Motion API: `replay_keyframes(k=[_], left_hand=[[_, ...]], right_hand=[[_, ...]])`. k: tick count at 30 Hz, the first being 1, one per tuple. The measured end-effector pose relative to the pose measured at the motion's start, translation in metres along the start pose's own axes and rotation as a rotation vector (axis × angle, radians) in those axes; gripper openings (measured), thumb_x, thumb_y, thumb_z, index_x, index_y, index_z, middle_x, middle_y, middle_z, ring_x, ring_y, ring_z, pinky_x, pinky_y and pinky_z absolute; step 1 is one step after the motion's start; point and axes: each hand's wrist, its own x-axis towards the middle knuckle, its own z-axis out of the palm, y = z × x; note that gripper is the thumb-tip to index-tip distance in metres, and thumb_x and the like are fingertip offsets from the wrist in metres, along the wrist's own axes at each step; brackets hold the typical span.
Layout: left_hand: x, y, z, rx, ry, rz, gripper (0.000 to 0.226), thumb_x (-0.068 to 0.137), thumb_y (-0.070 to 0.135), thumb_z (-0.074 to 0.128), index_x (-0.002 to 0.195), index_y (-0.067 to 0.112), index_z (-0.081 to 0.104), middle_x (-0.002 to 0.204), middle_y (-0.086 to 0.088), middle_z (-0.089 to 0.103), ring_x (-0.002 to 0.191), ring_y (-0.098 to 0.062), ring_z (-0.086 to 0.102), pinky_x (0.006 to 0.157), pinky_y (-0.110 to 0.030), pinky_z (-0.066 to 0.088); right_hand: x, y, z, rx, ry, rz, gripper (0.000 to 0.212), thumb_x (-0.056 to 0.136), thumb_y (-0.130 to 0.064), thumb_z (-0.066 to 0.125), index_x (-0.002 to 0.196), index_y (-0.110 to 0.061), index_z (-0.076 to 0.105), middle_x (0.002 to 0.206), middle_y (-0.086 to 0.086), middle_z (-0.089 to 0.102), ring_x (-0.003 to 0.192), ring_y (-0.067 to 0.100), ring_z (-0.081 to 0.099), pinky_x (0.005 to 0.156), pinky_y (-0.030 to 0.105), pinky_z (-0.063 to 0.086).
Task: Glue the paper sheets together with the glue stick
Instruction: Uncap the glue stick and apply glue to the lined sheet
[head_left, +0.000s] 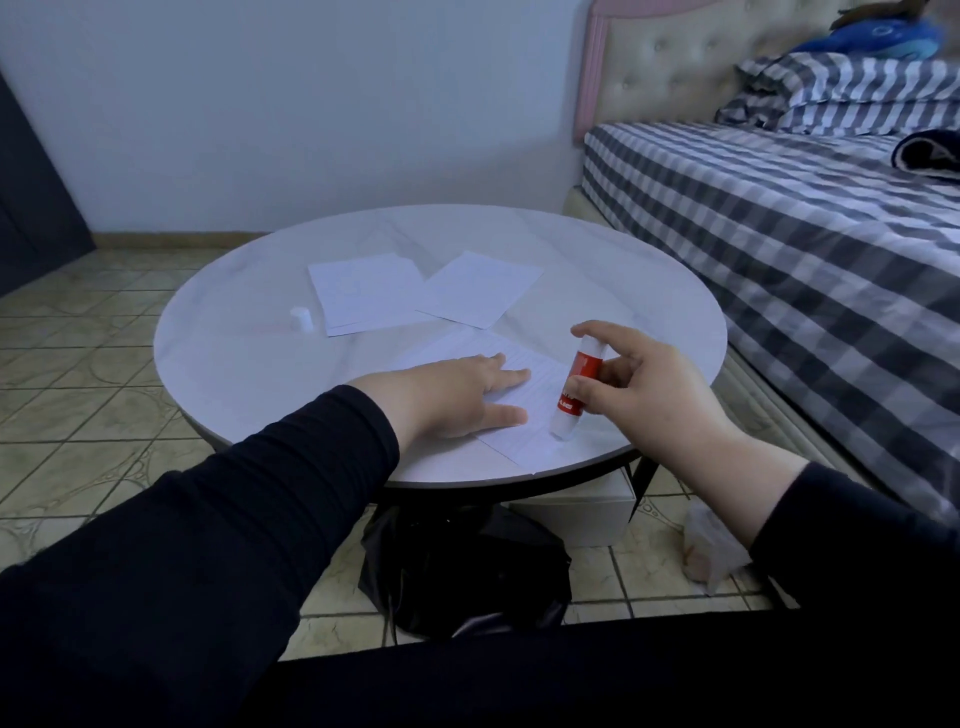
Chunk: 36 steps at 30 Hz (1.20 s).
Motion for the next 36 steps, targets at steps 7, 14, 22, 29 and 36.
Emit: replay_keyframes(k=[7,14,22,29,36], left_hand=[[0.0,-0.004,-0.003,-0.015,-0.002,0.018,0.065,0.094,0.06,0.044,0.15,0.049,0.014,0.162,0.016,0.001,0.149,-0.007,0.002,0.121,-0.038,0.007],[-0.003,-0.006,-0.011,-0.05,0.032,0.002,0.062,0.087,0.059,0.057,0.143,0.052,0.032,0.157,0.026,0.016,0.144,-0.005,0.021,0.117,-0.03,0.018],[0.011,-0.001,-0.014,-0.05,0.118,0.016,0.04,0.088,0.054,0.057,0.127,0.049,0.05,0.142,0.02,0.041,0.129,-0.007,0.04,0.108,-0.035,0.034],[0.026,-0.011,-0.017,-0.027,0.17,0.047,0.043,0.087,0.053,0.057,0.128,0.044,0.051,0.136,0.022,0.045,0.126,-0.004,0.042,0.104,-0.034,0.039],[0.039,-0.022,-0.019,-0.017,0.169,0.101,0.043,0.085,0.057,0.058,0.126,0.044,0.052,0.131,0.025,0.047,0.12,-0.002,0.044,0.1,-0.033,0.042]], right_hand=[[0.017,0.007,-0.031,0.297,0.071,0.102,0.04,0.079,-0.009,0.077,0.112,-0.023,0.06,0.08,0.011,0.074,0.08,0.025,0.072,0.073,0.039,0.061],[0.042,0.013,-0.048,-0.001,0.075,0.089,0.031,0.07,-0.019,0.083,0.086,-0.014,0.057,0.081,-0.005,0.067,0.062,0.013,0.06,0.063,0.032,0.048],[0.082,0.017,-0.052,-0.552,-0.066,-0.067,0.035,0.093,-0.028,0.058,0.126,-0.024,0.047,0.112,-0.005,0.057,0.093,0.016,0.055,0.085,0.033,0.045],[0.121,0.039,-0.043,-0.592,0.073,0.034,0.02,0.097,-0.035,0.049,0.114,-0.031,0.06,0.103,-0.003,0.049,0.099,0.018,0.047,0.084,0.035,0.026],[0.139,0.055,-0.029,-0.07,0.153,0.135,0.017,0.087,-0.029,0.067,0.102,-0.034,0.072,0.084,-0.002,0.063,0.065,0.012,0.051,0.058,0.025,0.037]])
